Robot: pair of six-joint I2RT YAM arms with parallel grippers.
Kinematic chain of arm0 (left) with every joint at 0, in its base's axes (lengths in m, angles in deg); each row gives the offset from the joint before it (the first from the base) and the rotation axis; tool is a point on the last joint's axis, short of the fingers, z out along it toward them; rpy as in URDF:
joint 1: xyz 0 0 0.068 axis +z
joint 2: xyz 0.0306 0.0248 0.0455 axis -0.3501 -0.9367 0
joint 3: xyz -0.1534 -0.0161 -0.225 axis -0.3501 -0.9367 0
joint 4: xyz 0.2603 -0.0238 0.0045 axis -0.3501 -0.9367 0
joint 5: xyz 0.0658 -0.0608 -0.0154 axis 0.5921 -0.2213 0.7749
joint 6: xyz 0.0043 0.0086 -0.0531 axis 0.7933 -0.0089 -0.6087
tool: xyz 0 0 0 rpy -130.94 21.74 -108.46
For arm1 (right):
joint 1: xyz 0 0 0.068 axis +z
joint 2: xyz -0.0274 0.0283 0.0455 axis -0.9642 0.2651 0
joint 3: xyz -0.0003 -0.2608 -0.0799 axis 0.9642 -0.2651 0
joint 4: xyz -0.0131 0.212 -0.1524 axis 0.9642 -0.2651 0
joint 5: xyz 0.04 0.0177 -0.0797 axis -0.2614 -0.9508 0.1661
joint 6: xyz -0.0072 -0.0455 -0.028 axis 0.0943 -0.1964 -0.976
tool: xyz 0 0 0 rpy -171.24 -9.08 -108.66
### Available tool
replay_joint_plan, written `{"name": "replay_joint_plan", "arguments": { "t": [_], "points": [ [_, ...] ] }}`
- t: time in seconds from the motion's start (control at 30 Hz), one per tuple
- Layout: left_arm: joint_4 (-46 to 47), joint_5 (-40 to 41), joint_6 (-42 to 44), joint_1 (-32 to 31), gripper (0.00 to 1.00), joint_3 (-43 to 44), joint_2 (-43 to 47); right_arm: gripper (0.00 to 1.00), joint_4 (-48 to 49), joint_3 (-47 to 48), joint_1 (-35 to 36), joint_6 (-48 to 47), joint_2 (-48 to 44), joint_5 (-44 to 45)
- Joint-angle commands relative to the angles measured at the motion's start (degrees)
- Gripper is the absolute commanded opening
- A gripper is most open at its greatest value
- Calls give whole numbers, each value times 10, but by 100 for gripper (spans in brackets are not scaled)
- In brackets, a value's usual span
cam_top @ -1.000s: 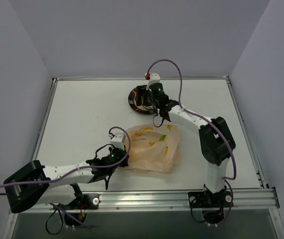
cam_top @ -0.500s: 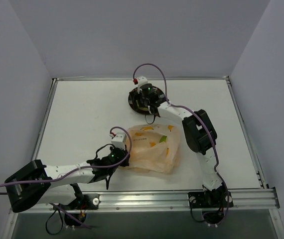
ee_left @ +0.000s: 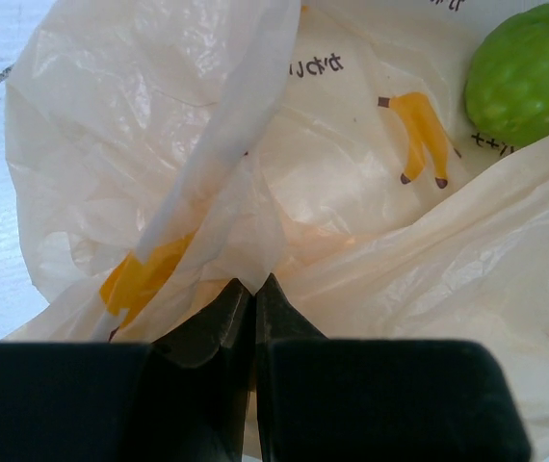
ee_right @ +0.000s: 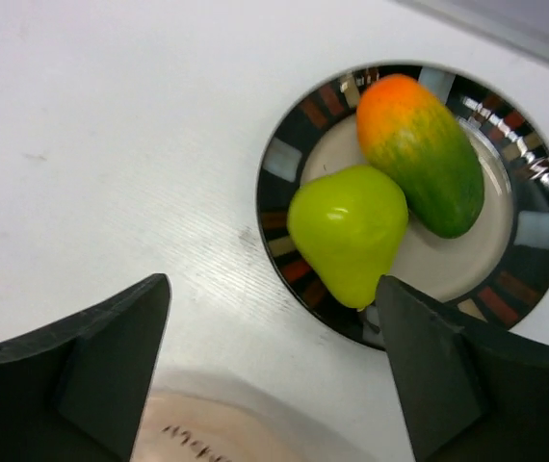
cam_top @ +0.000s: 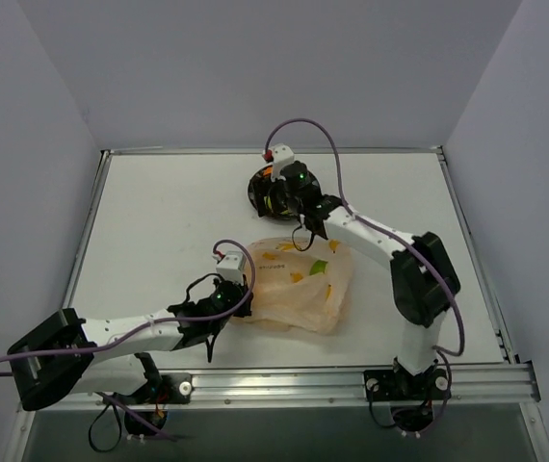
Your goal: Take the fake fruits out of the plastic bag
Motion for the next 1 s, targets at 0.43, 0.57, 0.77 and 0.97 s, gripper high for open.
{"name": "replay_joint_plan", "arguments": {
  "t": [0.43, 0.57, 0.77, 0.97],
  "points": [
    [-19, 6, -2, -7, 2, 67, 39, 15, -59, -364, 224, 190, -445, 185],
    [-15, -3, -1, -10, 2, 73, 29, 15, -62, -391, 222, 220, -432, 234],
    [-20, 8, -1, -17, 2, 63, 47, 17, -122, -349, 222, 259, -346, 339],
    [11, -22, 6, -19, 2, 40, 53, 22, -261, -377, 222, 420, -346, 455]
  ]
}}
